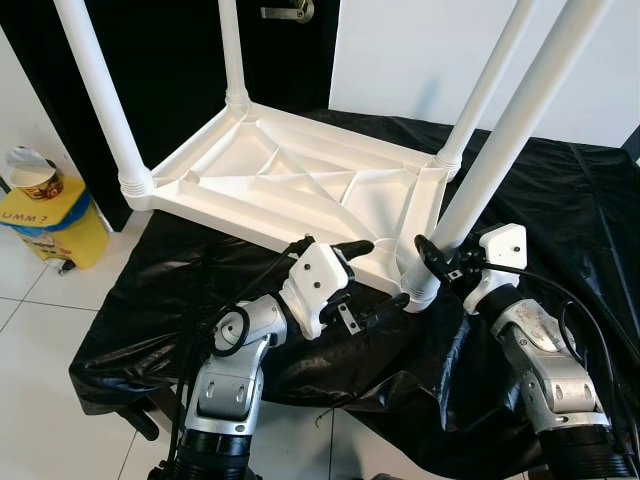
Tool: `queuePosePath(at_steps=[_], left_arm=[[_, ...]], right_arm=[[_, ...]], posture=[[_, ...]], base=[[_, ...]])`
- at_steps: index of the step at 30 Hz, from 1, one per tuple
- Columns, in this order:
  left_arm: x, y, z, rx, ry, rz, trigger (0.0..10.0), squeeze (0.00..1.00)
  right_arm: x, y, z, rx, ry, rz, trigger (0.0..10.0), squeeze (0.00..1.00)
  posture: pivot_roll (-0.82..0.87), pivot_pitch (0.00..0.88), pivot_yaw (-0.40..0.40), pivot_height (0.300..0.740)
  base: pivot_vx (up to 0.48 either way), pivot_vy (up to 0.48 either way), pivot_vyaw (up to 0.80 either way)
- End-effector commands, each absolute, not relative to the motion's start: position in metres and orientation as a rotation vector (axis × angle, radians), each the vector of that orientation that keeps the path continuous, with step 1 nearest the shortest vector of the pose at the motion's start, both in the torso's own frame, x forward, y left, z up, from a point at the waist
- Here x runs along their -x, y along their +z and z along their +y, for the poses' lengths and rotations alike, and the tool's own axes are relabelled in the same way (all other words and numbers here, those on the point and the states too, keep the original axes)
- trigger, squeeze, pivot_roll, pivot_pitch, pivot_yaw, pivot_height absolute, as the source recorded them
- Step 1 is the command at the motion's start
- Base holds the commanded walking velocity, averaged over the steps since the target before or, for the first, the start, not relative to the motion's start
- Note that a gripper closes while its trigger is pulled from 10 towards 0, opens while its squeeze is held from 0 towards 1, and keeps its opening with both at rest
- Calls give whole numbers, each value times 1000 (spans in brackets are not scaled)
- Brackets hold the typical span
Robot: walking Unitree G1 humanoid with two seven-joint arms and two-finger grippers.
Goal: Building children table
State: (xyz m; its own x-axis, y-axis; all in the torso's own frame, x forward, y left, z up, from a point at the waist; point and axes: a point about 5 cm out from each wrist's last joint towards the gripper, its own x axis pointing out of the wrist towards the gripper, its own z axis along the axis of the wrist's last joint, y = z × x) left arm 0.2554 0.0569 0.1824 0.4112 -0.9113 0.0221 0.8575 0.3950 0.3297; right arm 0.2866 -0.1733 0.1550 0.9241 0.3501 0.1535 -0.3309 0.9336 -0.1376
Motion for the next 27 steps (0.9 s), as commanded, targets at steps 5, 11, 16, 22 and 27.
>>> queuePosePath(at_steps=[5, 11, 16, 22, 27], left_arm=[[-264, 187, 56, -245, -954, -244, 10000, 0], [-264, 187, 56, -244, -955, -245, 10000, 0], [-263, 188, 54, -240, -952, -249, 10000, 0], [-262, 188, 53, -232, -952, -249, 10000, 0], [-262, 188, 52, -229, -957, -249, 10000, 0]], right_arm=[[-285, 138, -172, 101, 217, -89, 10000, 0], [-284, 137, -169, 80, 169, -83, 10000, 0], [-283, 134, -164, 23, -64, -76, 10000, 0], [-282, 138, -156, -12, -132, -93, 10000, 0], [-280, 140, -155, -14, -121, -99, 10000, 0]], posture=[[90, 13, -105, 740], [88, 14, -107, 740], [90, 23, -117, 740], [81, 35, -114, 740], [79, 45, -115, 740]], base=[[0, 0, 0], [0, 0, 0], [0, 0, 0], [0, 0, 0], [0, 0, 0]])
